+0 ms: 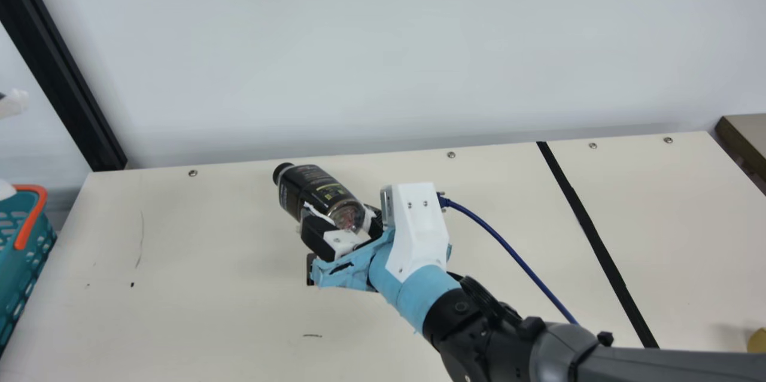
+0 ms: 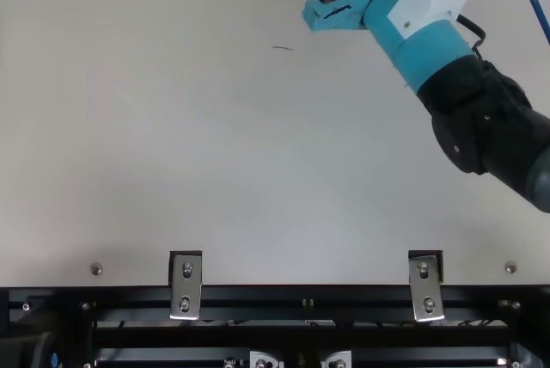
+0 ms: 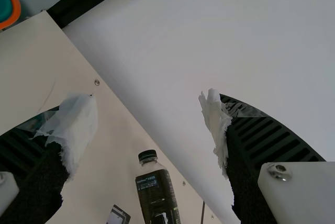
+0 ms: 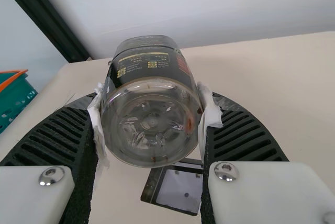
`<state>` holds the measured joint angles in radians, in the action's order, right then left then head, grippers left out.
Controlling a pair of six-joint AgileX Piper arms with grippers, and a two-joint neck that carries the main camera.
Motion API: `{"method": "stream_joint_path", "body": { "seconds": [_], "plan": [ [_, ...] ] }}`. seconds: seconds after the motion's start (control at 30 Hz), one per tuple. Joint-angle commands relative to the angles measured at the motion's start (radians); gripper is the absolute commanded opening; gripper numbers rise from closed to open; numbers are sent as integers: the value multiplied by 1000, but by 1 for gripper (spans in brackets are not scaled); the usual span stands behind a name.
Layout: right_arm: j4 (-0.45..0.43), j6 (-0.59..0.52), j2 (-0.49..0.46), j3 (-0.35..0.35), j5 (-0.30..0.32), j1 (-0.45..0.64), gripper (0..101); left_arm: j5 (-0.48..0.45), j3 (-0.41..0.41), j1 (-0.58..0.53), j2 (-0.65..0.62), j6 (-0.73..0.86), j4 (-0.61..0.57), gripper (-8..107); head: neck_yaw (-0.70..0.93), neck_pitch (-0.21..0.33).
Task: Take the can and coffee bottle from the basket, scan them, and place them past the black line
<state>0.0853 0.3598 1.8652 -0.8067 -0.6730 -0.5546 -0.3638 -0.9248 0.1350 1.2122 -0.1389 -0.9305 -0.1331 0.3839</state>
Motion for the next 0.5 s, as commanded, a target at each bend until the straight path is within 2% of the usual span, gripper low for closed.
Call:
{"method": "stream_joint_path", "body": {
  "seconds": [0.0, 0.27, 0.47],
  "plan": [
    [2, -2, 2, 4, -1, 2, 0, 0, 0, 0, 0, 0, 0, 90, -1, 2],
    [8, -6, -23, 17, -5, 14, 0, 0, 0, 0, 0, 0, 0, 90, -1, 2],
    [26, -21, -108, 32, 36, 18, 0, 0, 0, 0, 0, 0, 0, 90, -1, 2]
  ]
}}
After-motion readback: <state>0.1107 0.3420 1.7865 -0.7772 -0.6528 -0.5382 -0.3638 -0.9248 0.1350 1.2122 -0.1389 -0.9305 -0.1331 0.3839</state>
